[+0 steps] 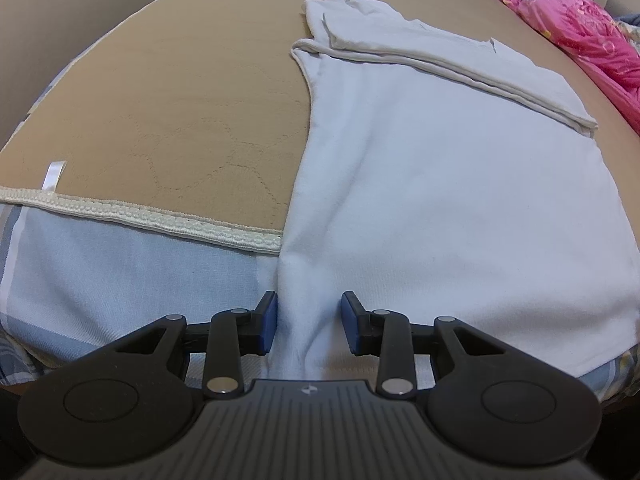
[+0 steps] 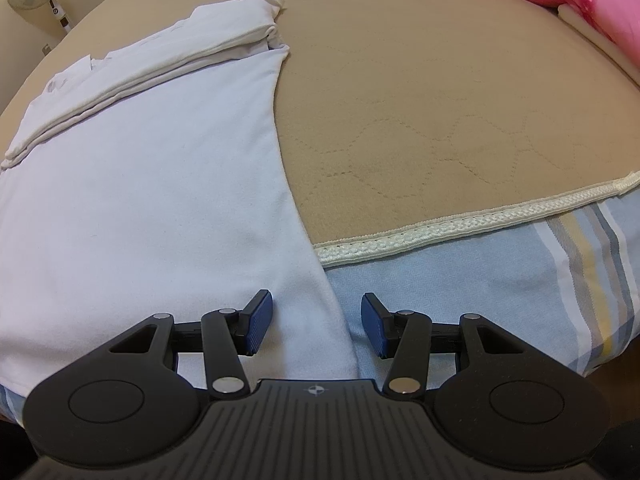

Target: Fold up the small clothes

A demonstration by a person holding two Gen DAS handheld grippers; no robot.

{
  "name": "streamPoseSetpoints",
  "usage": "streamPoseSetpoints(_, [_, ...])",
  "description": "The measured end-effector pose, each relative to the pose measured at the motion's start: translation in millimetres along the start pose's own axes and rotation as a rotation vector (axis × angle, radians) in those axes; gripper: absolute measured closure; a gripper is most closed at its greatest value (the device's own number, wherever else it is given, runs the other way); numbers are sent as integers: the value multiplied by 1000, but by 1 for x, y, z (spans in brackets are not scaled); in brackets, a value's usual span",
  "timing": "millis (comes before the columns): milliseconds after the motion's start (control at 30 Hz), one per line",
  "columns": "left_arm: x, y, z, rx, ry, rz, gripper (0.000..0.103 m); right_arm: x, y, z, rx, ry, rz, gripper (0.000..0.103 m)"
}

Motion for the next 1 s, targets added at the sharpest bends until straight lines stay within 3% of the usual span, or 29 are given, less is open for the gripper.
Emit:
streamPoseSetpoints(800, [-1, 1, 1, 1, 0, 9, 65, -1, 2, 0, -1, -1, 4, 53])
streamPoseSetpoints(900, [0, 1, 0, 4, 0, 4, 65, -1, 2, 0, -1, -1, 7, 54])
streamPoseSetpoints(1000, [-1, 0, 1, 6, -1, 3, 65, 0, 3, 0, 4, -4, 12, 63])
Point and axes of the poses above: each gripper's, at about its wrist camera, not at the fingertips, and z roughly against the way its jaws point, y to its left, x to its top, the point moved 4 cm from there along -z, roughly the way its jaws point, and after that the axes turned 2 degrees about x, right-handed, at the moved point
